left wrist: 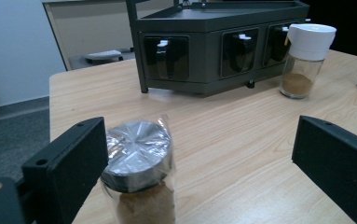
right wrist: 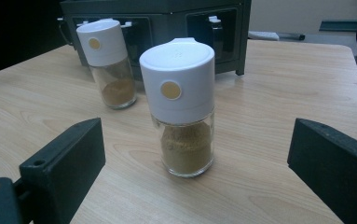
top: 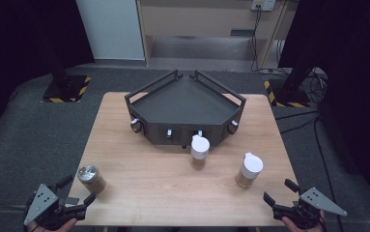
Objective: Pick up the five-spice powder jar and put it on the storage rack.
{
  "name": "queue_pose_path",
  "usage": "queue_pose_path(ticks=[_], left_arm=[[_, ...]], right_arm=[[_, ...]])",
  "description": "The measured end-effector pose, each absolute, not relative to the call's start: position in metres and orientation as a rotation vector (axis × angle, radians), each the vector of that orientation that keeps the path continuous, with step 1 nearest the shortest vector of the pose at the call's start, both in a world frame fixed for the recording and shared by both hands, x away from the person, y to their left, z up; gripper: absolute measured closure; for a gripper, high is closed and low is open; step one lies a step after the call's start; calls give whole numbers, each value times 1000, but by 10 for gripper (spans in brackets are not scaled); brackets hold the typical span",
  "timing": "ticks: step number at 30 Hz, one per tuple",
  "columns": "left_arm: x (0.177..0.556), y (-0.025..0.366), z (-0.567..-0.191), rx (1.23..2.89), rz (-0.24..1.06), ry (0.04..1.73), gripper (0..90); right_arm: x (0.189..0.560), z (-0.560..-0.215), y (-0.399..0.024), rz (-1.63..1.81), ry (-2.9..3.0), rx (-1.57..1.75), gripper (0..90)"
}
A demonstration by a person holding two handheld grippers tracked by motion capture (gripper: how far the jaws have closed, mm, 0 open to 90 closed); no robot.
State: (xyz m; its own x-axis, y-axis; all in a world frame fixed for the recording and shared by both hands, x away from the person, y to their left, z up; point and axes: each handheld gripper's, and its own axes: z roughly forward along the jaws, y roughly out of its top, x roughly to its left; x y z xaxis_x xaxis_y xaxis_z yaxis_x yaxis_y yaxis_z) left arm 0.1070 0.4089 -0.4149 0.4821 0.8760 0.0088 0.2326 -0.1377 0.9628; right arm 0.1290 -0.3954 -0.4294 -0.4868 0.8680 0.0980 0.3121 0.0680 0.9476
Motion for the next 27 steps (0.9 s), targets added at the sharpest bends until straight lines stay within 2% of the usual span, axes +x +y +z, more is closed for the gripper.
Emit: queue_pose_path(ticks=[13,27], left_arm=[[135,424,-410,1696,711,1016,22],[165,429,-425,1732,652,1045,33]], right_arm=[[129,-430,-396,1431,1837,1179,39],[129,-429,-396,1428,1839,1179,41]])
